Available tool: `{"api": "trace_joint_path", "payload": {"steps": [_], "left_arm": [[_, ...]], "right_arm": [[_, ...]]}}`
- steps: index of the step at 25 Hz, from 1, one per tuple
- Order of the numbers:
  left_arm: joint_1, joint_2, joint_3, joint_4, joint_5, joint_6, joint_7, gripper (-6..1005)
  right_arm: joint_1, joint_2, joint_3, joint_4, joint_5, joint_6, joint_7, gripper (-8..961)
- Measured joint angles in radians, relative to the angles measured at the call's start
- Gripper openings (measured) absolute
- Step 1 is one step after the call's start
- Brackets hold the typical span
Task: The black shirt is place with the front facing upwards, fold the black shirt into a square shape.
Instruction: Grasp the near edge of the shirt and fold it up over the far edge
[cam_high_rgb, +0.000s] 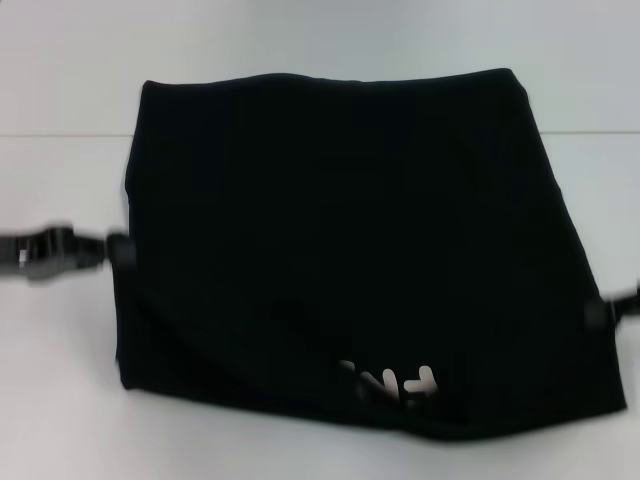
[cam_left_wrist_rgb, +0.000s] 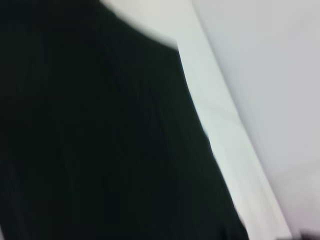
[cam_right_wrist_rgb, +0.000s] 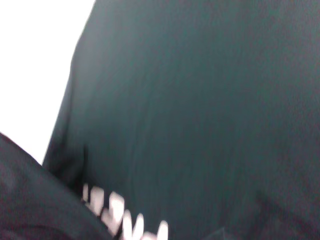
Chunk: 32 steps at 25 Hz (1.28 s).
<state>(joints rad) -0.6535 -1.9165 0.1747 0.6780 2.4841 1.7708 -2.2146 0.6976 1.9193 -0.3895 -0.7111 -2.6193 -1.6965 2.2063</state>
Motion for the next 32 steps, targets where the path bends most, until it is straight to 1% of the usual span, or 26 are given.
{"api": "trace_joint_path", "payload": {"steps": [2,3,6,8,10,12,16,18,20,24,29,32], "left_arm": [[-0.004,-0.006,-0.002,-0.007,-0.042,-0.061,-0.012,27],[-0.007,-0.011,-0.003,-0.027,-0.083,-0.128,-0.017,27],[-0.006,-0.012,-0.004,-0.078,-0.139,-0.227,-0.022,27],[-0.003,-0.015,-0.004,-0.115,-0.189,-0.295,-0.014,28],[-0.001,-0.025,-0.004,-0.13,-0.22,-0.338,0.004,28],[0.001,-0.042,-0.005,-0.136,-0.244,-0.381,0.026,28],[0.001,-0.073,-0.002,-0.138,-0.279,-0.469,0.059,29],[-0.002,-0.086,0.0,-0.14,-0.297,-0.508,0.079,29],[-0.006,-0.097,0.001,-0.141,-0.311,-0.541,0.095,29],[-0.012,-0.112,0.0,-0.157,-0.346,-0.608,0.122,30],[-0.026,-0.116,0.001,-0.199,-0.387,-0.669,0.17,30],[-0.032,-0.119,0.001,-0.213,-0.405,-0.702,0.191,31]], "right_arm": [[-0.007,-0.001,0.012,0.006,0.079,0.061,0.019,32],[-0.009,-0.001,0.013,0.012,0.114,0.093,0.023,32],[-0.015,0.005,0.014,0.037,0.218,0.197,0.022,32],[-0.016,0.019,0.013,0.052,0.274,0.277,0.014,32],[-0.016,0.032,0.009,0.059,0.302,0.34,0.01,32],[-0.015,0.053,0.006,0.062,0.331,0.417,-0.007,32],[-0.012,0.088,0.005,0.071,0.391,0.511,-0.083,32],[-0.012,0.1,0.005,0.084,0.433,0.554,-0.134,31],[-0.012,0.107,0.005,0.101,0.467,0.596,-0.164,36],[-0.013,0.114,0.005,0.143,0.528,0.671,-0.218,56],[-0.02,0.114,0.008,0.213,0.636,0.714,-0.34,82],[-0.017,0.116,0.004,0.236,0.649,0.754,-0.351,97]]}}
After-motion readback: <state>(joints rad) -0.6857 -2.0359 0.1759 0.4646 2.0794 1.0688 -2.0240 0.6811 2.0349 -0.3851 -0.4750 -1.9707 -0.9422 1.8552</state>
